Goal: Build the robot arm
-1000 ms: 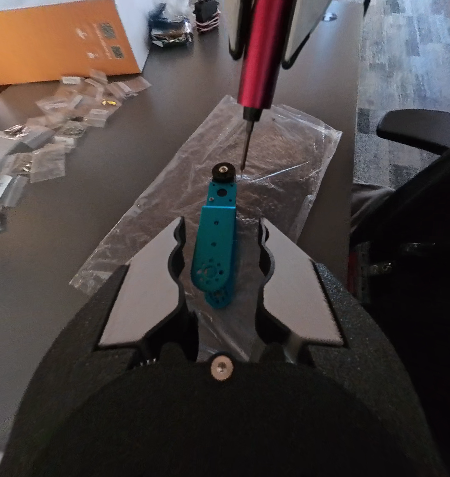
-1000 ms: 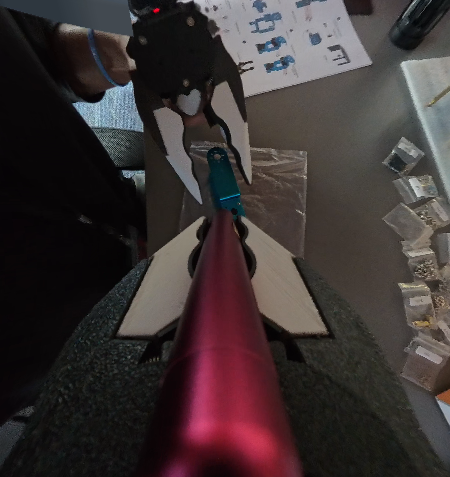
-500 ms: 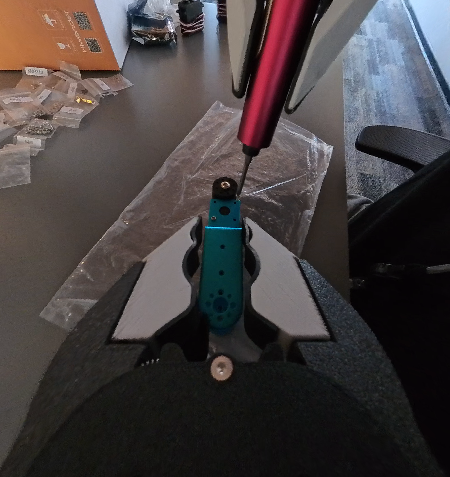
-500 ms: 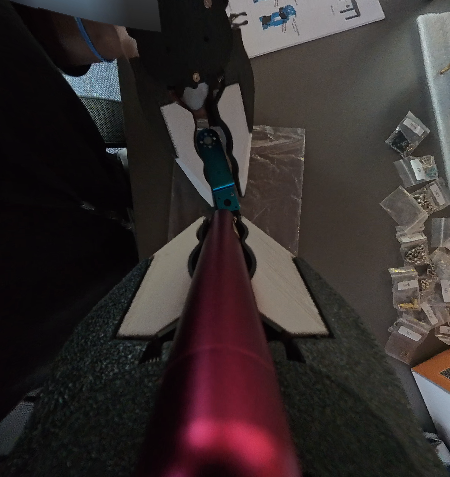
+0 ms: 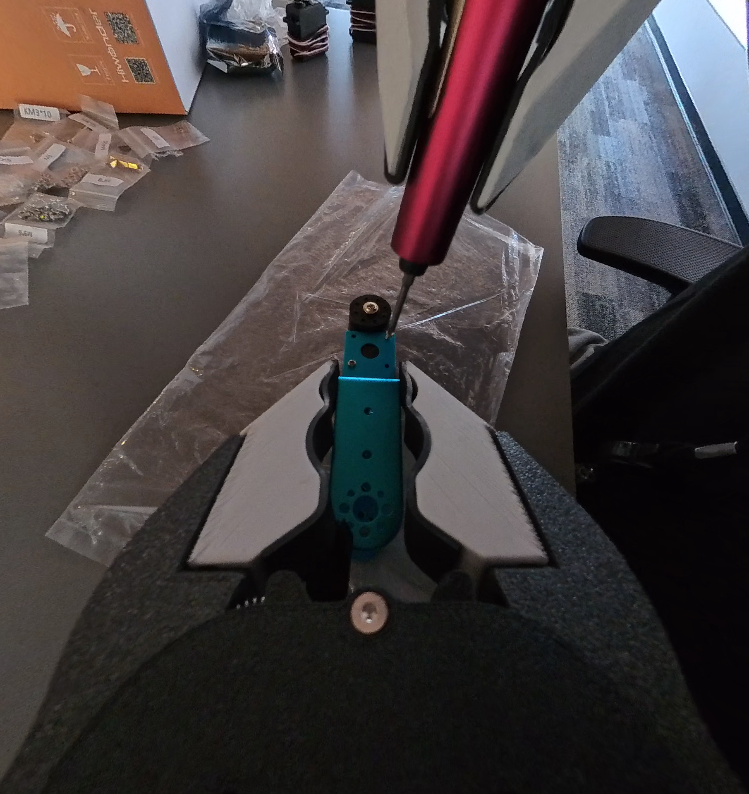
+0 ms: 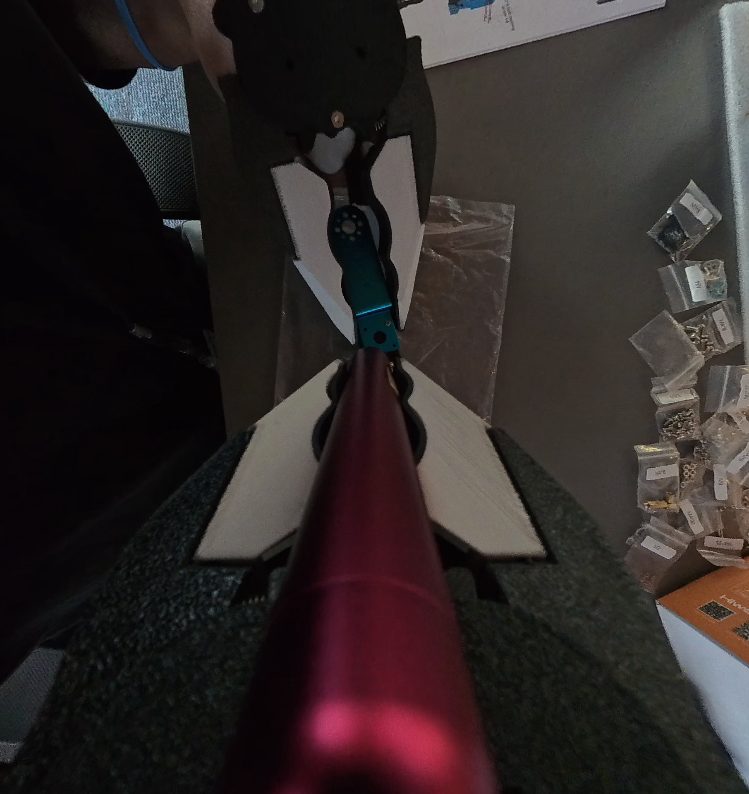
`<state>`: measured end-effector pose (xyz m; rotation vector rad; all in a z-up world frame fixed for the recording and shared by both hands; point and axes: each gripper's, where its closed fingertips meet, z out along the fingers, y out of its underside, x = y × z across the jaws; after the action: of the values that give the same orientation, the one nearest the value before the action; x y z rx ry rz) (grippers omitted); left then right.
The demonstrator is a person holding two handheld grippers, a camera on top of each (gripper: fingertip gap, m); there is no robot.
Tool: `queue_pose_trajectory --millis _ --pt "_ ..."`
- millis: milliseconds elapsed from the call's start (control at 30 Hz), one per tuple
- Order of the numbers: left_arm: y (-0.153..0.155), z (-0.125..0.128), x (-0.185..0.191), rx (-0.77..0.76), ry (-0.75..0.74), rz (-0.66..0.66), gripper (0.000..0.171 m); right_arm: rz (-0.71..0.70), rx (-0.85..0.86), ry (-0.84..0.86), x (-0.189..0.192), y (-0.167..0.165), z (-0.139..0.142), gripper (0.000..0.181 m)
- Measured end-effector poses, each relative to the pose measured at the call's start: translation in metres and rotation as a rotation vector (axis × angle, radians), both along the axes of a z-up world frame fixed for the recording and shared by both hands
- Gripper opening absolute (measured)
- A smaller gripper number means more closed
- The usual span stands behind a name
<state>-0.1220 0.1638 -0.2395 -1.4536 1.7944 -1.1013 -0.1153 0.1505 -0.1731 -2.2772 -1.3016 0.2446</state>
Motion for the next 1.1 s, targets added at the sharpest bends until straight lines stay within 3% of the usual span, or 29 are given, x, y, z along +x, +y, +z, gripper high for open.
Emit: queue_pose_trajectory --millis 833,1100 --pt "0.0005 -0.0004 0.0 0.001 -0.003 0.008 0.027 0.11 -0.028 -0.015 -0.0018 0.0023 0.0001 0.021" --pt "0.0008 -0.0005 0.0001 0.007 -0.004 0.011 0.027 0.107 -0.039 0.05 -0.0006 0.0056 0.0007 0.021"
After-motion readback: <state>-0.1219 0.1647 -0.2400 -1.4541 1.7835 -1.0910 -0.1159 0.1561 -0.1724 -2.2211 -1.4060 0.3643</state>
